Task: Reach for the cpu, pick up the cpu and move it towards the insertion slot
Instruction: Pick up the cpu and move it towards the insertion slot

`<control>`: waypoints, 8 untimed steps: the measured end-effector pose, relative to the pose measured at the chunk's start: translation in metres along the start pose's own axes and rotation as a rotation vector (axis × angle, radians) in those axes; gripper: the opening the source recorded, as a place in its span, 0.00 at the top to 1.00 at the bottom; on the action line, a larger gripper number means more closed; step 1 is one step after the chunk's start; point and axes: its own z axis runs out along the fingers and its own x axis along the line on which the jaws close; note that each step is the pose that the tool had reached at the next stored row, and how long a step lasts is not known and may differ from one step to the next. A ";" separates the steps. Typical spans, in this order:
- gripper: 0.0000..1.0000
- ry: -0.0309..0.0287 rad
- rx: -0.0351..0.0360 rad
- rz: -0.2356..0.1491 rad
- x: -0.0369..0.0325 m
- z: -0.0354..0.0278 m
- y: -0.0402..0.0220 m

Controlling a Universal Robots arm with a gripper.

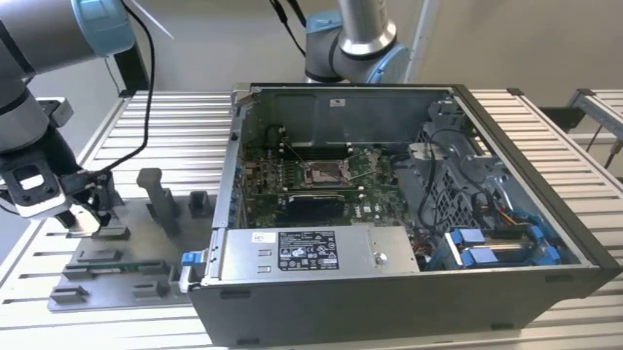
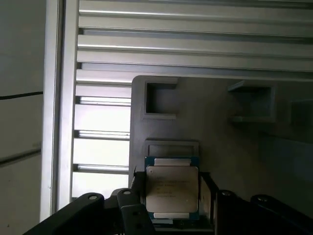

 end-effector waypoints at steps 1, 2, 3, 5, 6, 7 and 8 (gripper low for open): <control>1.00 0.0001 0.0000 0.000 0.0000 -0.0019 0.0001; 1.00 0.0001 0.0000 0.000 0.0000 -0.0037 0.0002; 1.00 0.0001 0.0000 0.000 0.0000 -0.0055 0.0003; 1.00 0.0003 0.0001 0.000 -0.0001 -0.0090 0.0005; 1.00 0.0002 0.0000 0.000 -0.0001 -0.0108 0.0006; 1.00 0.0002 0.0000 0.000 -0.0001 -0.0128 0.0007; 1.00 0.0002 0.0000 0.000 -0.0001 -0.0149 0.0008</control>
